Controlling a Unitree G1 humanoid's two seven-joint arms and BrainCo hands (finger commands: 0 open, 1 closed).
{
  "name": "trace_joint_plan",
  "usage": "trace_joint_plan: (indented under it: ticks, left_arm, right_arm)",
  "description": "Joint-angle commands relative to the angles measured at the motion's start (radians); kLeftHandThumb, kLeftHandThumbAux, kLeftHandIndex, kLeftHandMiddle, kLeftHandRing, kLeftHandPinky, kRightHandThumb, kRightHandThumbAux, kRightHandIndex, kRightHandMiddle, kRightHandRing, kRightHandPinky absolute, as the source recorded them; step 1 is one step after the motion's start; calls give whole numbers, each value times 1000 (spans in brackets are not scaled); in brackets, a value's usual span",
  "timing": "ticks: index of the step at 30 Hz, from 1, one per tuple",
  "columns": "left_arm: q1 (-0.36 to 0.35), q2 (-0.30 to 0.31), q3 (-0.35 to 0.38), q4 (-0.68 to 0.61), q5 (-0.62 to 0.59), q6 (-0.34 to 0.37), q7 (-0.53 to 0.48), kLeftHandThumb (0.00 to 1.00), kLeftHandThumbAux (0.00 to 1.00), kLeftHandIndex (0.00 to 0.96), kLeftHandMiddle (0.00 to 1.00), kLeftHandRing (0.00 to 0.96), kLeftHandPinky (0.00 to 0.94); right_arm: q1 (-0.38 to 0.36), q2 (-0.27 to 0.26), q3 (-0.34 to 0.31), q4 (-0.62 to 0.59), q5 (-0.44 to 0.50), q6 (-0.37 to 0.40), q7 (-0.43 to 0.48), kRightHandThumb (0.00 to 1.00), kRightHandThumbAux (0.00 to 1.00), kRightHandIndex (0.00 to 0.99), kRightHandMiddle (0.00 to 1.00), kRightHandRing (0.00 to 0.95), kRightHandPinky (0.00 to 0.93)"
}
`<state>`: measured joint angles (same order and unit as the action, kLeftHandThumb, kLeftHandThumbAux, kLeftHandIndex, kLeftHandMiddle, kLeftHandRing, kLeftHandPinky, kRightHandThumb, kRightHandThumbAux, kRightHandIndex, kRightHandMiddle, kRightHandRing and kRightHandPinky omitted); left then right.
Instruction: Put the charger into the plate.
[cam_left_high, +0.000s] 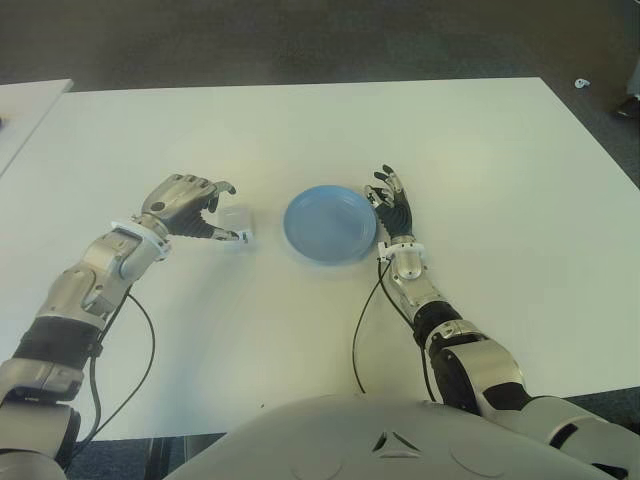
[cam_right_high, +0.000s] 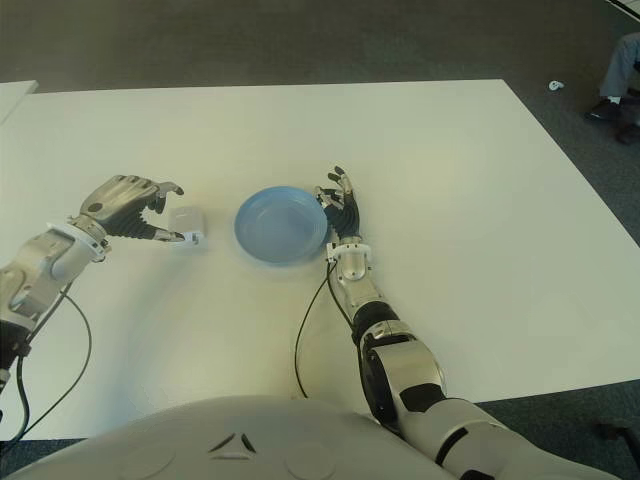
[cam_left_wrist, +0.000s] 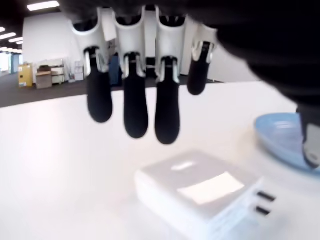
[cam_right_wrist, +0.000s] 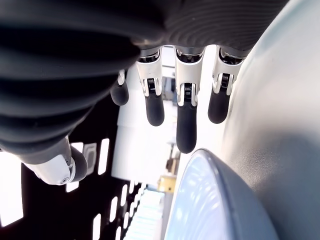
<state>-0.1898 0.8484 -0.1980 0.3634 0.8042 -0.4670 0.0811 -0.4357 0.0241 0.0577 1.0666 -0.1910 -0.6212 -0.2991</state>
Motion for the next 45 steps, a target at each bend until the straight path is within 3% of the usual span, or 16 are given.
trace_joint_plan:
  ticks: [1, 7, 16, 33, 45]
  left_arm:
    - [-39, 21, -43, 81, 58, -66, 95, 306, 168, 7, 10, 9, 9]
    - [-32, 17, -65, 96, 86, -78, 162, 277, 103, 0, 0, 0, 0]
    - [-34, 15, -89, 116, 86, -72, 168, 250, 76, 0, 0, 0, 0]
    - [-44, 10, -123, 134, 108, -28, 170, 225, 79, 0, 0, 0, 0]
    - [-64, 3, -151, 164, 133, -16, 208, 214, 106, 0, 0, 0, 0]
  right_arm:
    - [108, 17, 6, 80, -3, 65, 5, 21, 518, 0, 182, 307, 233]
    - [110, 15, 6, 78, -3, 62, 5, 21, 513, 0, 179, 304, 233]
    - [112, 11, 11, 76, -11, 58, -1, 24, 510, 0, 180, 303, 234]
    - [117, 4, 25, 74, -31, 46, -22, 1, 523, 0, 188, 288, 165]
    - [119, -1, 39, 72, -50, 43, -51, 0, 543, 0, 179, 293, 208]
